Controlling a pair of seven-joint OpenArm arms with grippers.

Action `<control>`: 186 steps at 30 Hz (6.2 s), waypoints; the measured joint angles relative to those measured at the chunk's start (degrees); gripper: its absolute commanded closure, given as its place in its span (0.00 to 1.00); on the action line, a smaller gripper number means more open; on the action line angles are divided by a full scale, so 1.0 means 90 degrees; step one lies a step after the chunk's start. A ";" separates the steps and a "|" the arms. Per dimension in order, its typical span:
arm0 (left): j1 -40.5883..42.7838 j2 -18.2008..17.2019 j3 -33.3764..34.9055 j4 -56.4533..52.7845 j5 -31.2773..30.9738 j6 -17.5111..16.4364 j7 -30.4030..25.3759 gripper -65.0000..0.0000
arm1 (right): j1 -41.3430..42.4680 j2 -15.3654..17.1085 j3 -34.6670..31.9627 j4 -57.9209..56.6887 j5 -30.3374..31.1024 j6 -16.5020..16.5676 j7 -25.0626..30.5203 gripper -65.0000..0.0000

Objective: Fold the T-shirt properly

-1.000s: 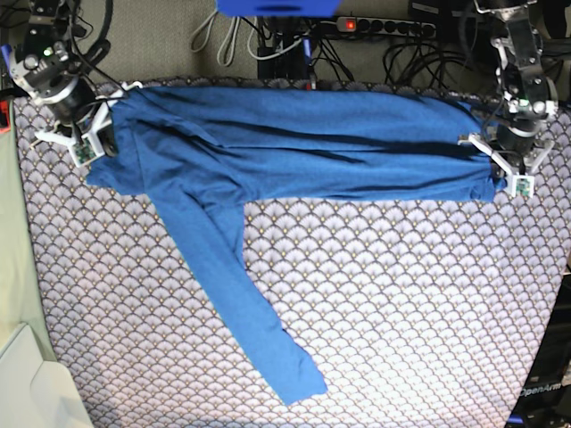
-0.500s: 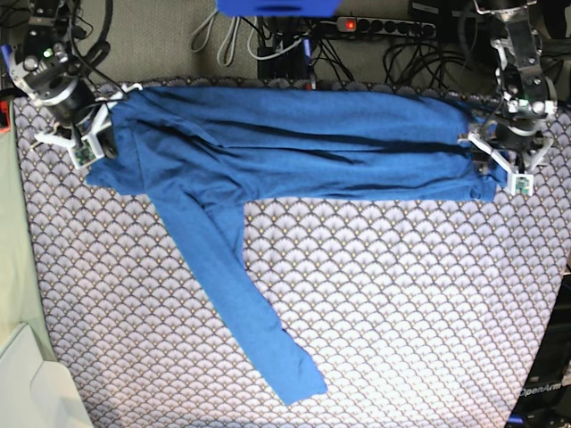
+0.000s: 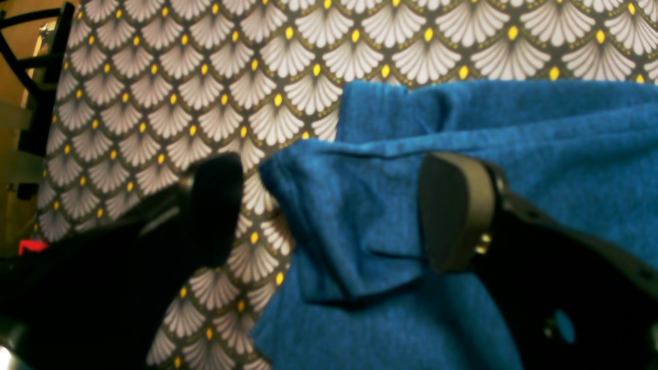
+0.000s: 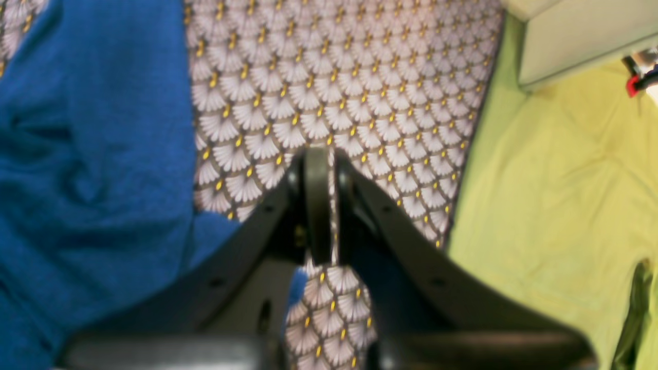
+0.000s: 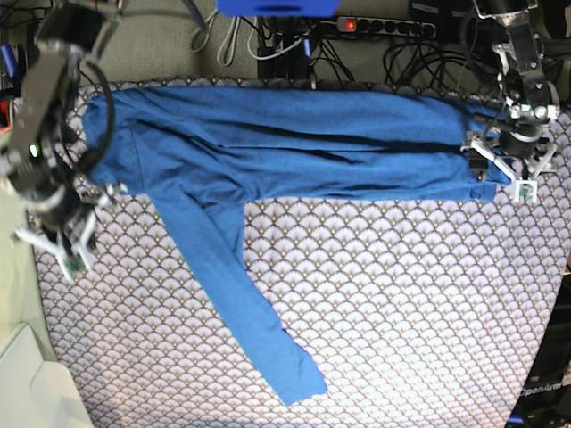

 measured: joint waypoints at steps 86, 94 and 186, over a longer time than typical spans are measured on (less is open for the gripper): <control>0.0029 0.0015 0.0017 -0.0034 -0.0002 0.0002 0.0017 0.20 | 0.3633 -0.1013 -0.1615 -0.8449 -0.0665 -0.1715 0.4291 1.00; 0.0032 0.0017 0.0032 -0.0053 -0.0007 -0.0002 0.0036 0.20 | 0.2455 -0.1367 -0.1639 -0.5367 -0.0712 -0.1037 0.2897 1.00; 0.0034 0.0262 0.0032 -0.0041 -0.0002 -0.0046 0.0024 0.20 | 0.2013 -0.2103 -0.1605 -0.4726 -0.0811 -0.0758 0.2042 1.00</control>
